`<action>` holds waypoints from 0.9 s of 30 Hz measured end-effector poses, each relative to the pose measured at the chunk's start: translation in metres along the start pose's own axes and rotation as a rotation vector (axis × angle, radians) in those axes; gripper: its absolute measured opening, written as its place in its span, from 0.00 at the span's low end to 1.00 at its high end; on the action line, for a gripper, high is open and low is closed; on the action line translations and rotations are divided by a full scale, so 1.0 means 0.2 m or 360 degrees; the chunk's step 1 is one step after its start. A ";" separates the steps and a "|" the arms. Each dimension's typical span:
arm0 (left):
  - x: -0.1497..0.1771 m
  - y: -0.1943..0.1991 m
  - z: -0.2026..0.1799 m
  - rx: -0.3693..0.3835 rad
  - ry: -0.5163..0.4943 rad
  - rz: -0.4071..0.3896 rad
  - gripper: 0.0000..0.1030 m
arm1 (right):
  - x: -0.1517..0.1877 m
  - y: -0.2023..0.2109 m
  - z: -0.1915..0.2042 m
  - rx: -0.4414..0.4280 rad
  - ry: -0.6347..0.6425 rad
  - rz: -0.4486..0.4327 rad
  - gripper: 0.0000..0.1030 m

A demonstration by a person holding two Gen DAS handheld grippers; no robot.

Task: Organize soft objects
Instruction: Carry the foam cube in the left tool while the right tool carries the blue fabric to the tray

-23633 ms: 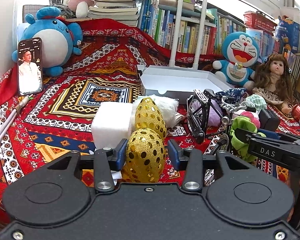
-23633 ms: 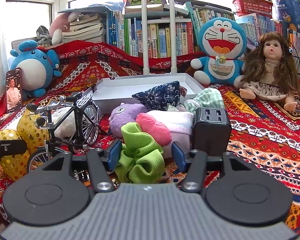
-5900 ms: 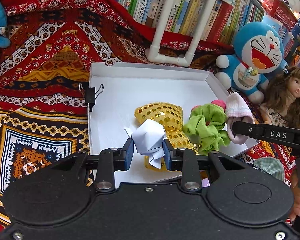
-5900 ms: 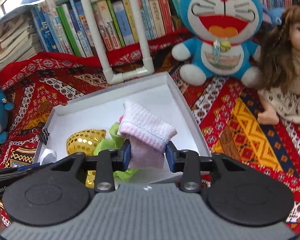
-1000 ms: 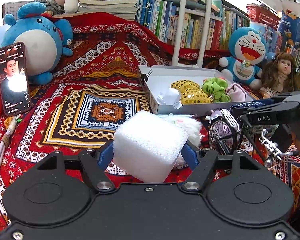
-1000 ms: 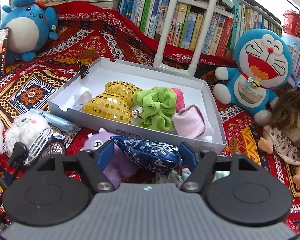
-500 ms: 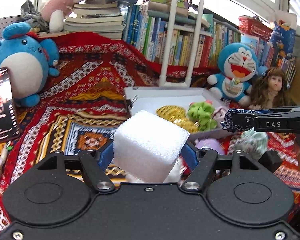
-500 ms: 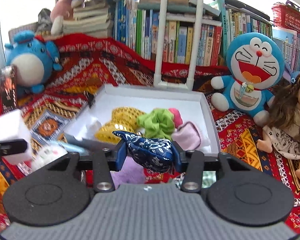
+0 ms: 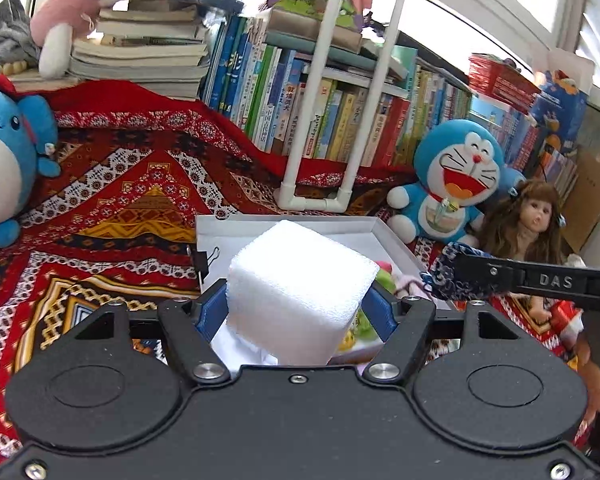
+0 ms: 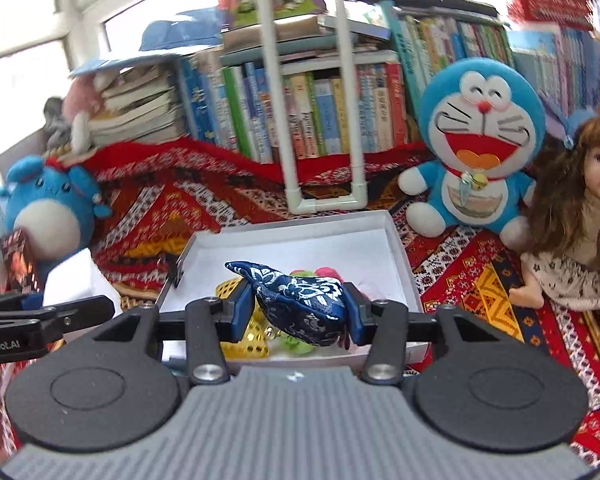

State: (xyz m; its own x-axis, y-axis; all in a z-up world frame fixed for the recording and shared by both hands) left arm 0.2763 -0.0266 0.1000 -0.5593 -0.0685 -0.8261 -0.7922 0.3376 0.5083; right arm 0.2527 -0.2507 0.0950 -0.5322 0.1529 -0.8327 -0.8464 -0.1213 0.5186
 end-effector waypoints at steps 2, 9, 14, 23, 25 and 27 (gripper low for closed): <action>-0.02 -0.07 0.01 -0.0018 0.0012 0.0010 0.67 | -0.02 -0.03 -0.04 0.0022 -0.0052 -0.0013 0.50; -0.10 -0.33 0.05 -0.0162 -0.0038 0.0077 0.67 | -0.13 -0.15 -0.10 0.0003 -0.0200 -0.0062 0.50; -0.12 -0.49 0.08 -0.0199 0.0013 0.0149 0.67 | -0.18 -0.29 -0.09 0.0041 -0.0211 -0.0038 0.50; -0.13 -0.74 0.12 -0.0208 -0.0006 0.0173 0.67 | -0.16 -0.54 -0.17 0.0145 -0.0184 0.0050 0.50; -0.12 -0.79 0.13 -0.0220 -0.0002 0.0196 0.67 | -0.15 -0.59 -0.19 0.0162 -0.0176 0.0080 0.50; -0.11 -0.84 0.14 -0.0217 -0.0005 0.0216 0.67 | -0.13 -0.64 -0.20 0.0171 -0.0163 0.0111 0.51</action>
Point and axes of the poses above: each gripper's, at about its wrist camera, not at the fingertips, and y roughly against the way its jaws point, z to its left, x to its underside, the point moved 6 cm from there along -y, roughly the way its jaws point, and after that the axes turned 4 degrees about -z, right-handed, at the moved point
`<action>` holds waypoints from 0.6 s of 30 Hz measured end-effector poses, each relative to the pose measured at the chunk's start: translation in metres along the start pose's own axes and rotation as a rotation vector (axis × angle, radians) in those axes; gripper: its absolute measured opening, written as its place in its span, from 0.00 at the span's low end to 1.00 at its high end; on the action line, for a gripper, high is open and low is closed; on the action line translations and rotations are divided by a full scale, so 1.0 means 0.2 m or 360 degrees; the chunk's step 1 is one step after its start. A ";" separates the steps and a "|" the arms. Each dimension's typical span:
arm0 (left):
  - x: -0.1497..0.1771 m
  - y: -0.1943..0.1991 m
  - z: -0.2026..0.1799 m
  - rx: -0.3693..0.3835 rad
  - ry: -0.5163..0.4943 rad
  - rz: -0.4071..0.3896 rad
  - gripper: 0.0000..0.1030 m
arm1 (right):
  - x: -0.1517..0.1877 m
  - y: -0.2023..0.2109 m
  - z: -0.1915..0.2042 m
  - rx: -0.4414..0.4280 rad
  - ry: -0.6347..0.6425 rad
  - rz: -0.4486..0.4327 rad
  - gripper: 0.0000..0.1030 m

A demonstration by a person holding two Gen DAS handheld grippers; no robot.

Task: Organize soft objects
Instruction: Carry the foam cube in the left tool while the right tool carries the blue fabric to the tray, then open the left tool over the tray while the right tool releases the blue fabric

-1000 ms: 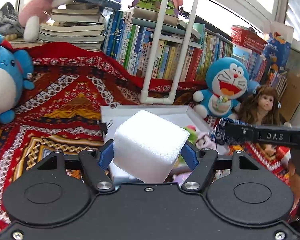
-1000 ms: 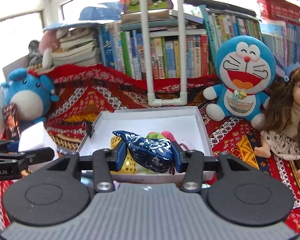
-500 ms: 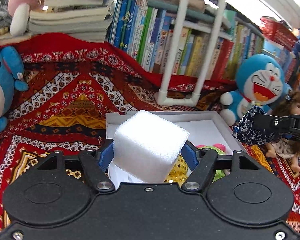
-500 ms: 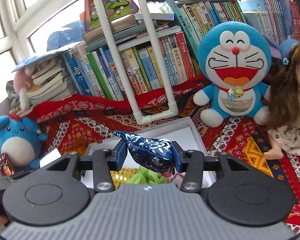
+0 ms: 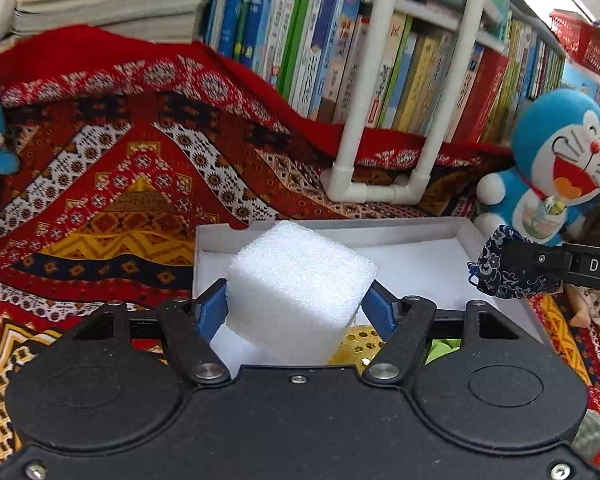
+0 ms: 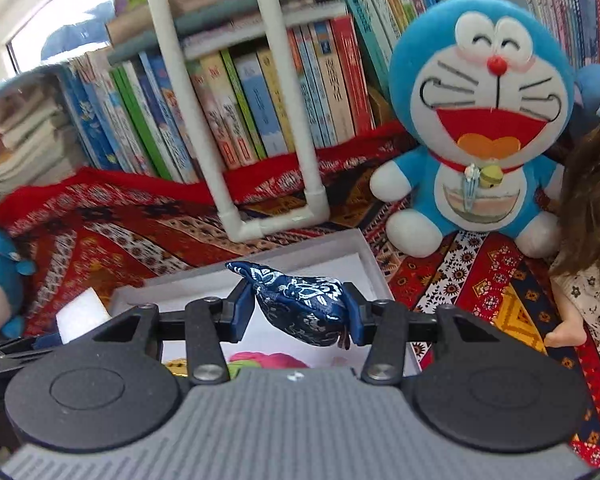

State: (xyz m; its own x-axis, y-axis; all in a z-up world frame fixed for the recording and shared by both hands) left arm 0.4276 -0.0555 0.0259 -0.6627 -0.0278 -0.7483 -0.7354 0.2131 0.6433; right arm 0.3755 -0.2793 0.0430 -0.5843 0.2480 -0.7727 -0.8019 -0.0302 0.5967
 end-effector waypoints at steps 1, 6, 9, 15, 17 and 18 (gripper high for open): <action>0.00 -0.02 0.00 -0.0003 -0.0002 0.0009 0.67 | 0.00 -0.02 0.00 0.0004 0.0005 0.0011 0.51; 0.01 -0.07 -0.04 0.0009 -0.0060 0.0010 0.67 | 0.03 -0.09 -0.01 0.0039 0.0041 0.0079 0.51; 0.03 -0.10 -0.05 0.0037 -0.0023 0.0047 0.67 | 0.05 -0.11 -0.01 0.0045 0.0050 0.0117 0.51; 0.06 -0.12 -0.05 0.0071 -0.0010 0.0072 0.67 | 0.08 -0.13 0.01 0.0030 0.0058 0.0186 0.51; 0.06 -0.11 -0.05 0.0068 -0.0013 0.0076 0.68 | 0.08 -0.12 0.02 0.0014 0.0063 0.0190 0.54; 0.05 -0.10 -0.05 0.0072 -0.0013 0.0072 0.69 | 0.08 -0.11 0.02 -0.0003 0.0059 0.0188 0.55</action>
Point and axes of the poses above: each gripper's, at about its wrist camera, not at the fingertips, and y roughly against the way its jaws point, z to its left, x to its underside, the point moved 6 cm from there along -y, roughly the way its jaws point, and after that the axes turned 4 degrees about -z, right-handed, at the moved point
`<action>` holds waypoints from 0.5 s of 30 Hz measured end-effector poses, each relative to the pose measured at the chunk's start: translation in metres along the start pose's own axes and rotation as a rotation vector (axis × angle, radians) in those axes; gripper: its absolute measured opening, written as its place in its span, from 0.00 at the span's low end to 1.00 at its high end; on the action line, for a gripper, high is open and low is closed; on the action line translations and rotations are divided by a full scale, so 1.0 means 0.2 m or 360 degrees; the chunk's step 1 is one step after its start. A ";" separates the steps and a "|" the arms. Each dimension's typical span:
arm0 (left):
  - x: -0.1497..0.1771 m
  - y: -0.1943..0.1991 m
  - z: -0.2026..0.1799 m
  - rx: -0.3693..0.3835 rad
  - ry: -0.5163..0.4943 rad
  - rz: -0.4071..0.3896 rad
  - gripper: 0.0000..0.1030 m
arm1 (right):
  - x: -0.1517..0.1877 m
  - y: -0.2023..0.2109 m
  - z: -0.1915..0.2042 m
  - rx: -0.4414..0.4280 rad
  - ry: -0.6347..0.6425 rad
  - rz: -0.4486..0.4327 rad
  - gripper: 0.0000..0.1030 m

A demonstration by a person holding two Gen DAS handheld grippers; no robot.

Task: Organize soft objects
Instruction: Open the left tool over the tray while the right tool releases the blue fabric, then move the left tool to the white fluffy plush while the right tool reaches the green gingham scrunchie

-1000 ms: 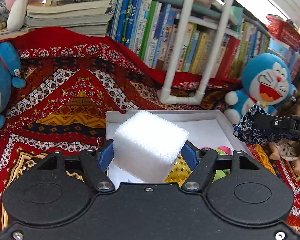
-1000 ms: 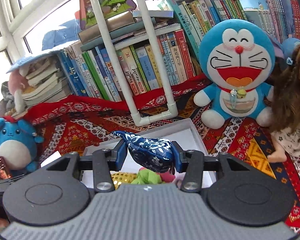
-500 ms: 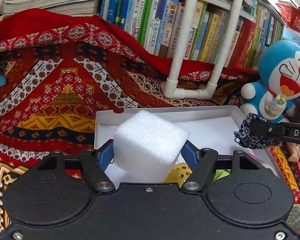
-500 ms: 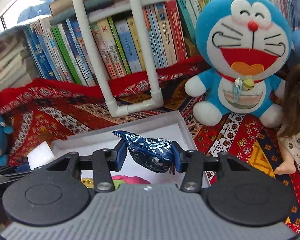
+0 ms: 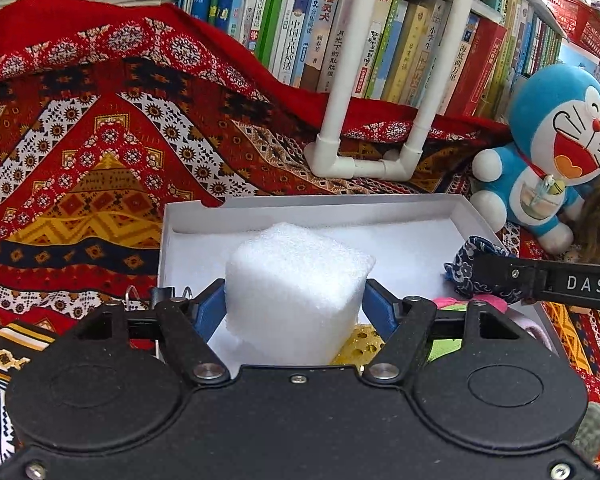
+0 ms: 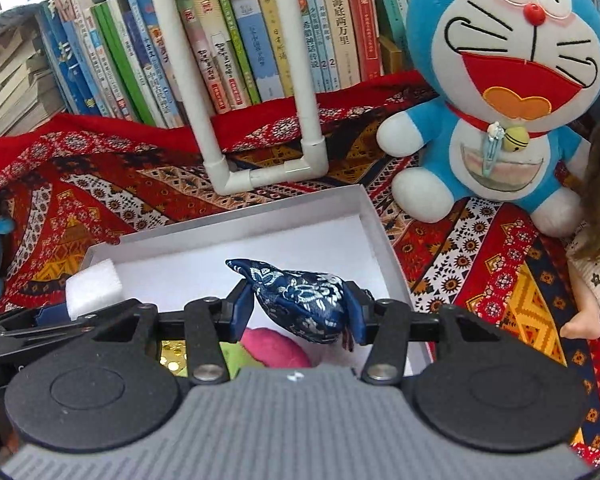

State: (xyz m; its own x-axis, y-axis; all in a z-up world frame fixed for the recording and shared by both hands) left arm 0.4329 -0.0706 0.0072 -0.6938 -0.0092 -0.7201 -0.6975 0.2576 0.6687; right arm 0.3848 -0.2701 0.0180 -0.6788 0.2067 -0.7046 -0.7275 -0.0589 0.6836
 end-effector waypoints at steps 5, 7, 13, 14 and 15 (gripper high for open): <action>-0.01 0.12 -0.01 0.0032 -0.0023 -0.0070 0.76 | 0.00 0.10 0.02 -0.0098 -0.0028 -0.0037 0.73; -0.01 0.19 -0.01 0.0033 -0.0040 -0.0106 0.78 | 0.00 0.16 0.03 -0.0110 0.0006 -0.0062 0.76; 0.05 0.41 -0.03 0.0082 -0.0073 -0.0177 0.81 | 0.06 0.37 0.09 -0.0095 0.0195 -0.0119 0.83; 0.06 0.45 -0.04 0.0087 -0.0080 -0.0190 0.81 | 0.08 0.41 0.10 -0.0087 0.0231 -0.0129 0.84; 0.08 0.49 -0.04 0.0090 -0.0083 -0.0200 0.82 | 0.10 0.45 0.11 -0.0077 0.0258 -0.0136 0.85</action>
Point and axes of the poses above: each gripper's, at about its wrist camera, not at the fingertips, and y roughly against the way its jaws point, z to its left, x to its underside, the point moved 6 cm from there along -y, roughly the way its jaws point, and after that the axes turned 4 degrees about -z, right-handed, at the moved point
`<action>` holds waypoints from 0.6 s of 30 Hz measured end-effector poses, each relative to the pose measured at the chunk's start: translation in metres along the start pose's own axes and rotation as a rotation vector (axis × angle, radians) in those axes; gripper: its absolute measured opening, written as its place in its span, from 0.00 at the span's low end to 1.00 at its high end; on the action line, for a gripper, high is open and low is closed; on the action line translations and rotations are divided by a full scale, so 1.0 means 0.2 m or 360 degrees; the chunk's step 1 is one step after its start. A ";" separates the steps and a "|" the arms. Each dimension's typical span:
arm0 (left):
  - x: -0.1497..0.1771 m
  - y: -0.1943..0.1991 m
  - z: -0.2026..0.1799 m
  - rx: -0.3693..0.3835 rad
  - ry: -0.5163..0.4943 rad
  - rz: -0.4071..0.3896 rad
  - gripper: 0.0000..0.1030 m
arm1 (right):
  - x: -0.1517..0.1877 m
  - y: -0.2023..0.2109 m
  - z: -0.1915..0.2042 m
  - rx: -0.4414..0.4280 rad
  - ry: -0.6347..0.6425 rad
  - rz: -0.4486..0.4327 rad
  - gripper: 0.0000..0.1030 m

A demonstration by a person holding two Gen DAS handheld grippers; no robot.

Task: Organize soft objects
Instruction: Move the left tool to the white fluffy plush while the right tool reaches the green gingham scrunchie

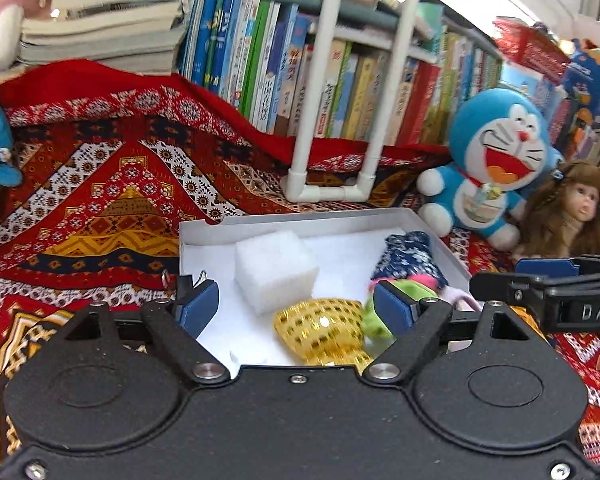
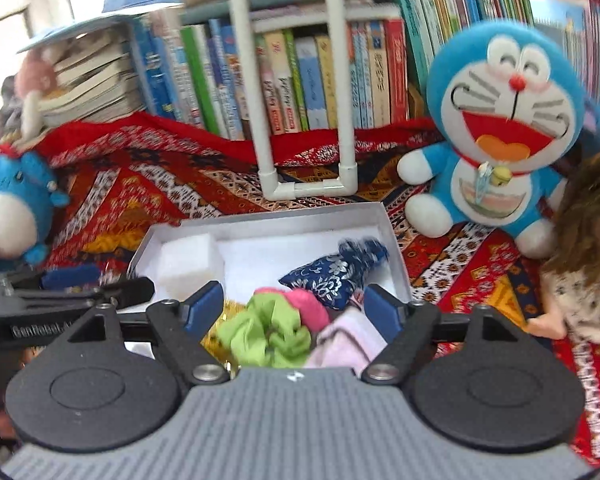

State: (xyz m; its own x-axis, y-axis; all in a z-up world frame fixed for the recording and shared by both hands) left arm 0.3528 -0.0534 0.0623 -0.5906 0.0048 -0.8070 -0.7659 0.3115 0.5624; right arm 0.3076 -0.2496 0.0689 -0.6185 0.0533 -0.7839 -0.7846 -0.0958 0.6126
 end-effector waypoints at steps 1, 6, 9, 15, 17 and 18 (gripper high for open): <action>0.01 0.04 0.00 0.0000 0.0002 -0.0006 0.82 | 0.02 0.04 0.01 0.0010 0.0025 -0.0012 0.85; 0.10 0.22 -0.01 -0.0021 0.0027 0.0008 0.82 | 0.11 0.21 0.04 0.0033 0.0111 -0.0085 0.87; 0.17 0.30 -0.03 -0.0010 0.0037 0.0020 0.82 | 0.17 0.28 0.03 0.0030 0.0116 -0.0083 0.88; 0.29 0.44 -0.06 0.0010 0.0016 0.0020 0.82 | 0.27 0.35 0.01 0.0041 0.0101 -0.0055 0.89; 0.32 0.48 -0.08 0.0021 -0.0004 0.0031 0.82 | 0.30 0.37 0.01 0.0048 0.0095 -0.0047 0.89; 0.34 0.49 -0.08 0.0022 -0.0012 0.0036 0.82 | 0.31 0.38 0.00 0.0052 0.0095 -0.0042 0.90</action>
State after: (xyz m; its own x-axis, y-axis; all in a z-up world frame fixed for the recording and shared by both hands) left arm 0.2338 -0.0388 0.0657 -0.6056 0.0194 -0.7955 -0.7488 0.3244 0.5779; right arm 0.2092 -0.2534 0.0666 -0.5948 -0.0039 -0.8039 -0.8021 -0.0628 0.5938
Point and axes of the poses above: each gripper's, at about its wrist camera, not at the fingertips, and y roughly against the way its jaws point, z to its left, x to its underside, the point moved 6 cm from there along -y, roughly the way its jaws point, and after that the axes turned 4 degrees about -z, right-handed, at the moved point
